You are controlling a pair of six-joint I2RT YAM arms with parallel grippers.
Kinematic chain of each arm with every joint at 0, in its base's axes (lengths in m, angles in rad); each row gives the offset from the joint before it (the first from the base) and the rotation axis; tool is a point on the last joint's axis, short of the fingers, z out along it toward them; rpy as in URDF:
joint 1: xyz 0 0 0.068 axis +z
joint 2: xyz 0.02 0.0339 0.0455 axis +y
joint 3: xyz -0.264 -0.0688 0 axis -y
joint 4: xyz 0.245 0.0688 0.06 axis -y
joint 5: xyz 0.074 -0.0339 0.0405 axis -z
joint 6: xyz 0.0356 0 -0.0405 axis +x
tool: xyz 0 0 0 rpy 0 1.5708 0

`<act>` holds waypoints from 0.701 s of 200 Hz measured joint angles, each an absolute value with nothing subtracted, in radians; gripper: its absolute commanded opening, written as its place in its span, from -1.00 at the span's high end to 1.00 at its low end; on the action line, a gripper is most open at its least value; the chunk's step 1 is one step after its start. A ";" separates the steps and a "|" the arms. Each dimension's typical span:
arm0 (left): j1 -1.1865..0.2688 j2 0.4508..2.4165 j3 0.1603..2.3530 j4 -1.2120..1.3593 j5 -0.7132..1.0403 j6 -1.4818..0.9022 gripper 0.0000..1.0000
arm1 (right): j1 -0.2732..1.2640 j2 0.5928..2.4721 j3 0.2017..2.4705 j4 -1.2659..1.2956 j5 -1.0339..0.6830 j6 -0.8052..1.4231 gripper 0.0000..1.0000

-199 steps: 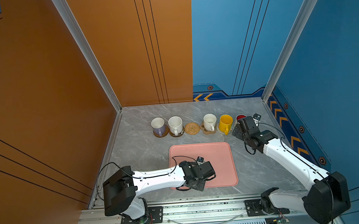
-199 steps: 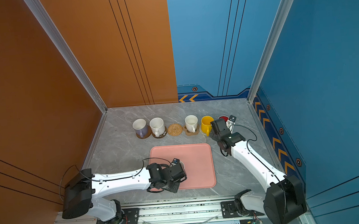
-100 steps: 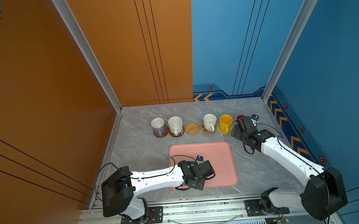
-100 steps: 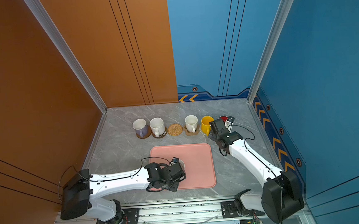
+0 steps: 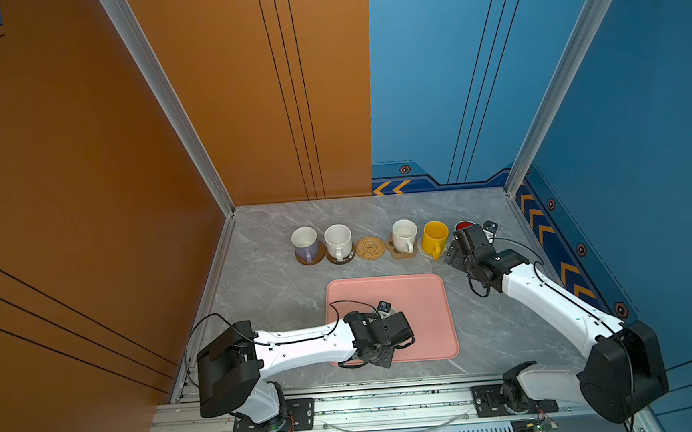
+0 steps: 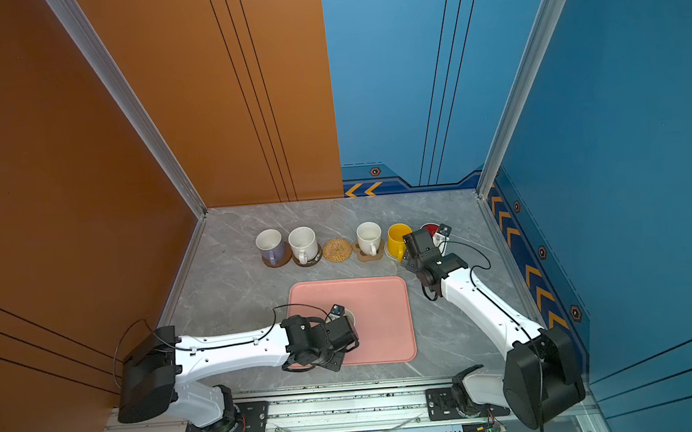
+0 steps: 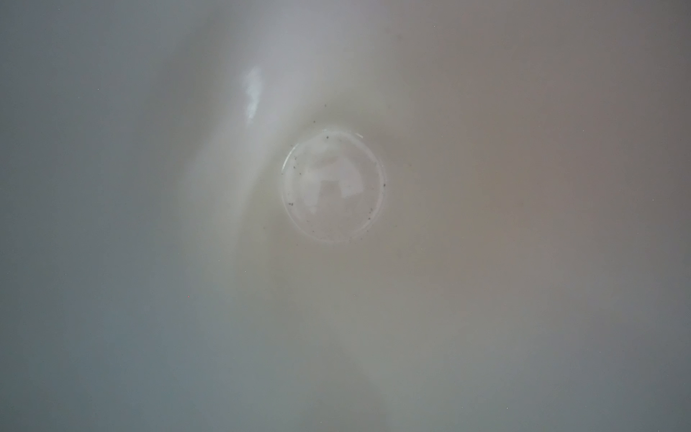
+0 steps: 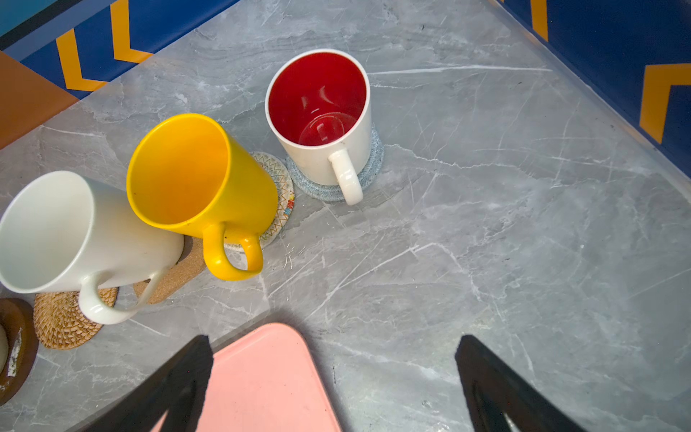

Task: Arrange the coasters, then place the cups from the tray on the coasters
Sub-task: 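Close the left gripper on the blue-handled mug rim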

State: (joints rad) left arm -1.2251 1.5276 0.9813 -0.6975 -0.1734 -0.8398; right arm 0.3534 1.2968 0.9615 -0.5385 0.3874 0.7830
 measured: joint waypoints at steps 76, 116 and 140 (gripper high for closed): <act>-1.232 1.528 0.975 -0.693 -0.186 -0.846 0.35 | 0.355 1.297 0.962 -0.538 0.385 0.783 -1.00; -1.232 1.528 0.971 -0.691 -0.204 -0.848 0.49 | 0.355 1.297 0.962 -0.538 0.385 0.783 -1.00; -1.232 1.528 0.971 -0.691 -0.207 -0.855 0.68 | 0.355 1.297 0.962 -0.538 0.385 0.783 -1.00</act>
